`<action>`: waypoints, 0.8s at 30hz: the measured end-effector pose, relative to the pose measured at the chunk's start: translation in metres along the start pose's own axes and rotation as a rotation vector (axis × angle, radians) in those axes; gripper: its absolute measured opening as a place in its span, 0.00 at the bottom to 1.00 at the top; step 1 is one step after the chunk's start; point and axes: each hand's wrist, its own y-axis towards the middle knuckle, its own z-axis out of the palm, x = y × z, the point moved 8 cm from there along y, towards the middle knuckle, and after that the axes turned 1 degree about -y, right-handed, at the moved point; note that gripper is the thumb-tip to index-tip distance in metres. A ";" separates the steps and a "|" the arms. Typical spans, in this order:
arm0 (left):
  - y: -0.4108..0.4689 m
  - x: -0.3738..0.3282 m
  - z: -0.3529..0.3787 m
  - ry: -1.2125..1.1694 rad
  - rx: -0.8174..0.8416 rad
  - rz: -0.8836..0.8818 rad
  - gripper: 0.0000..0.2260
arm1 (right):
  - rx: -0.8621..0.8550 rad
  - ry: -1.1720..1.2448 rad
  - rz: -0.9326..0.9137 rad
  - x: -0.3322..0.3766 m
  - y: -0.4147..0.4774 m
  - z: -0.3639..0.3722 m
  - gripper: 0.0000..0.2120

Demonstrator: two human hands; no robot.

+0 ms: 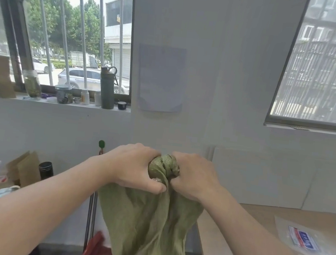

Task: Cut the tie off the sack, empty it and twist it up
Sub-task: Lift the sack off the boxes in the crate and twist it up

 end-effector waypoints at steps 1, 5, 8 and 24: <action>-0.003 -0.004 -0.001 0.094 -0.029 0.038 0.25 | 0.015 0.019 0.029 -0.001 0.000 0.001 0.10; -0.007 -0.010 -0.001 0.362 -0.148 0.075 0.28 | 0.109 0.109 0.149 -0.006 0.003 0.009 0.10; -0.014 -0.022 0.000 0.474 -0.316 0.161 0.22 | 0.233 0.283 0.231 -0.013 0.003 0.017 0.08; 0.013 0.011 0.011 -0.179 -0.126 -0.231 0.07 | -0.039 -0.255 -0.098 0.003 -0.012 -0.007 0.40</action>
